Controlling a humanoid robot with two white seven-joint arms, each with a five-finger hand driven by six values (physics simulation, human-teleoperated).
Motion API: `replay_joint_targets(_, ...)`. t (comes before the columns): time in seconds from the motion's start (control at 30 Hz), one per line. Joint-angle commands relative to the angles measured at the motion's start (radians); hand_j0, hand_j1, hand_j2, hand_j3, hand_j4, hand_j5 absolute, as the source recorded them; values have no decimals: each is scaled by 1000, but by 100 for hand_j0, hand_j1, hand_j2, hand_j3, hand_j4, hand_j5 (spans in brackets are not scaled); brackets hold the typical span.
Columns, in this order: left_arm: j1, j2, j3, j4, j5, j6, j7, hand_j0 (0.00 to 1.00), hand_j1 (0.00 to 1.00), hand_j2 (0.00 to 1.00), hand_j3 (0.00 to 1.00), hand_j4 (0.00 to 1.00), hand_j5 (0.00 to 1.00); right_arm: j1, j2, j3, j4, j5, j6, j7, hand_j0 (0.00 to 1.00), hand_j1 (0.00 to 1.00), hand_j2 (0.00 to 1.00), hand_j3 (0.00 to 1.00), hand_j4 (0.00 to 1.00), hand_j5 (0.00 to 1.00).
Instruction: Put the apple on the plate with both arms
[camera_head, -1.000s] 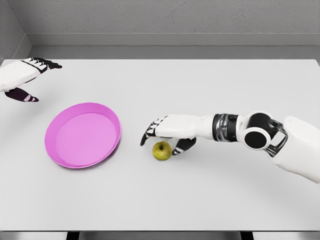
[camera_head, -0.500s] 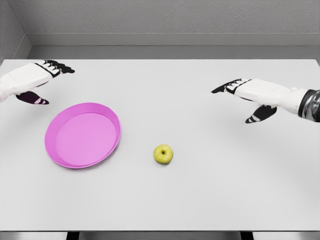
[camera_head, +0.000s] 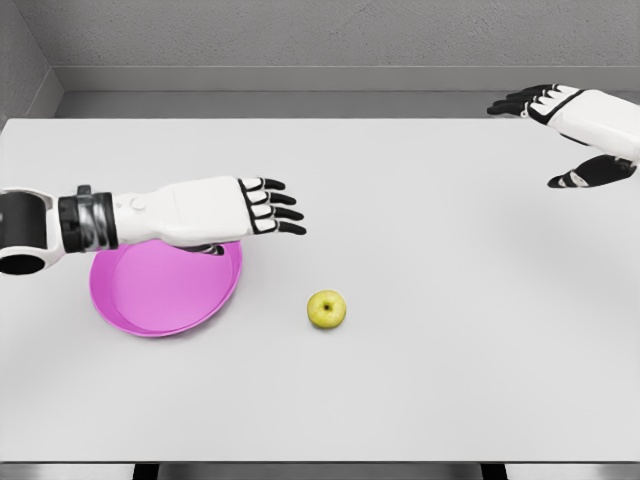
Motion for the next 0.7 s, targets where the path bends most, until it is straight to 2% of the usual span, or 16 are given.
replay_joint_targets(0.0, -2, -15, -54, -28, 2, 0, -12, 100, 100, 100, 100, 100, 100, 0, 11, -3, -13, -7, -1, -1, 100, 100, 100, 100, 100, 100)
replay_joint_targets(0.13, -64, -53, -150, -30, 2, 0, -16, 100, 100, 100, 100, 100, 100, -2, 11, -4, -13, -7, -1, -1, 100, 100, 100, 100, 100, 100)
replay_joint_targets(0.37, -84, -90, -198, -28, -32, 0, -16, 100, 100, 100, 100, 100, 100, 0, 11, -3, -13, -8, -1, -1, 100, 100, 100, 100, 100, 100)
replay_joint_targets(0.43, -109, -104, -232, -27, -35, 0, -16, 100, 100, 100, 100, 100, 100, 0, 12, -3, -13, -8, -1, -1, 100, 100, 100, 100, 100, 100)
replay_joint_targets(0.53, -114, -110, -236, -27, -55, 0, -16, 100, 100, 100, 100, 100, 100, 0, 11, -3, -13, -8, -1, -1, 100, 100, 100, 100, 100, 100)
replay_joint_targets(0.6, -138, -130, -273, -25, -87, 0, -18, 100, 100, 100, 100, 100, 100, 0, 11, -3, -13, -8, -1, -1, 100, 100, 100, 100, 100, 100)
replay_joint_targets(0.67, -147, -136, -278, -22, -96, 0, -21, 100, 100, 100, 100, 100, 100, 0, 11, -3, -13, -8, -1, -1, 100, 100, 100, 100, 100, 100)
